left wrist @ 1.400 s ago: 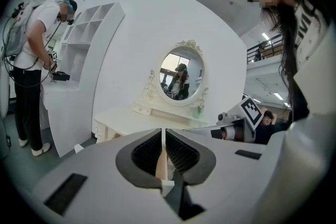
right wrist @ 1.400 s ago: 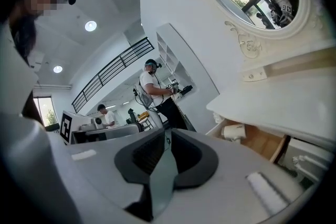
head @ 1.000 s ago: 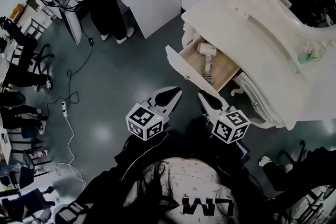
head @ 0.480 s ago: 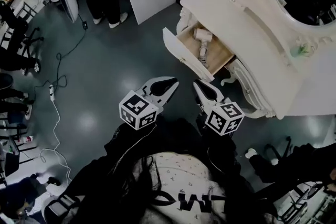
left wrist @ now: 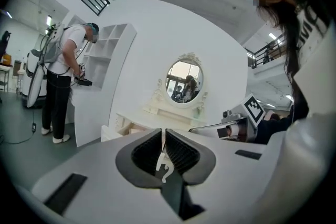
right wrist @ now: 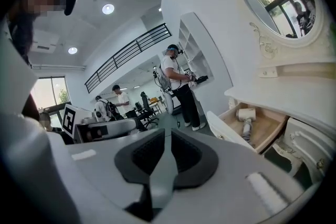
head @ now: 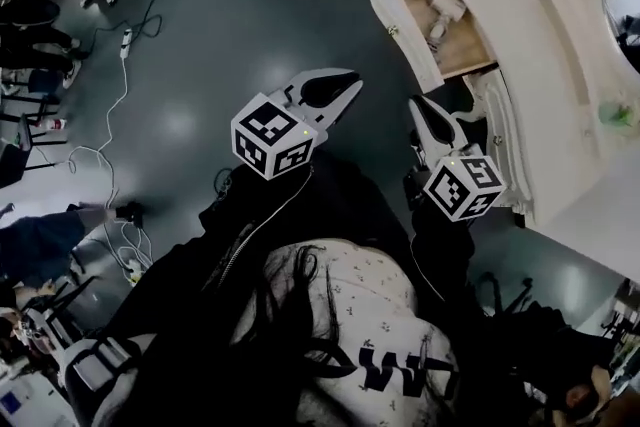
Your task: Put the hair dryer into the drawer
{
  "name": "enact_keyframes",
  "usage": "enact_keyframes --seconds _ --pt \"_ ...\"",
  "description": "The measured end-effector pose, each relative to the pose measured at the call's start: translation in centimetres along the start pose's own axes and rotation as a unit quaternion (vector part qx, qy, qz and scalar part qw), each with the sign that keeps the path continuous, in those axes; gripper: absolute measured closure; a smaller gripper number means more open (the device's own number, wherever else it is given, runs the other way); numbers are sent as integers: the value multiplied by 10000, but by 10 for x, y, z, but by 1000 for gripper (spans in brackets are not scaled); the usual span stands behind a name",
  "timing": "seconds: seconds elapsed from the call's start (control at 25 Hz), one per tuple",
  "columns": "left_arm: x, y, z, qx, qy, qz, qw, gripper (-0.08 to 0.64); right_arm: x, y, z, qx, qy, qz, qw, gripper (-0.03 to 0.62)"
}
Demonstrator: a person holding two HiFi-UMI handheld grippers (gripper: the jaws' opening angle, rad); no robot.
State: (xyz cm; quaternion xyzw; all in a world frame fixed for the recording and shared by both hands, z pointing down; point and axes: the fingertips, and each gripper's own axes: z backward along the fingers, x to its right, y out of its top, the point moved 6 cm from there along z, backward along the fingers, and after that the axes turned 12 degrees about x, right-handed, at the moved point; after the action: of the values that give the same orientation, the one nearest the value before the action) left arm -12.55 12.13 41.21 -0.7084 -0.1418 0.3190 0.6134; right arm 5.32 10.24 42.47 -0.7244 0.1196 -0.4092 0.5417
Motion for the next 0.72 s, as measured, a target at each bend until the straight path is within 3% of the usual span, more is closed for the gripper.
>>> enact_keyframes --seconds 0.32,0.72 --pt "-16 -25 27 -136 679 222 9974 558 9 -22 21 -159 -47 -181 9997 543" --pt "12 -12 -2 -85 142 221 9996 558 5 -18 16 -120 -21 -216 9997 543"
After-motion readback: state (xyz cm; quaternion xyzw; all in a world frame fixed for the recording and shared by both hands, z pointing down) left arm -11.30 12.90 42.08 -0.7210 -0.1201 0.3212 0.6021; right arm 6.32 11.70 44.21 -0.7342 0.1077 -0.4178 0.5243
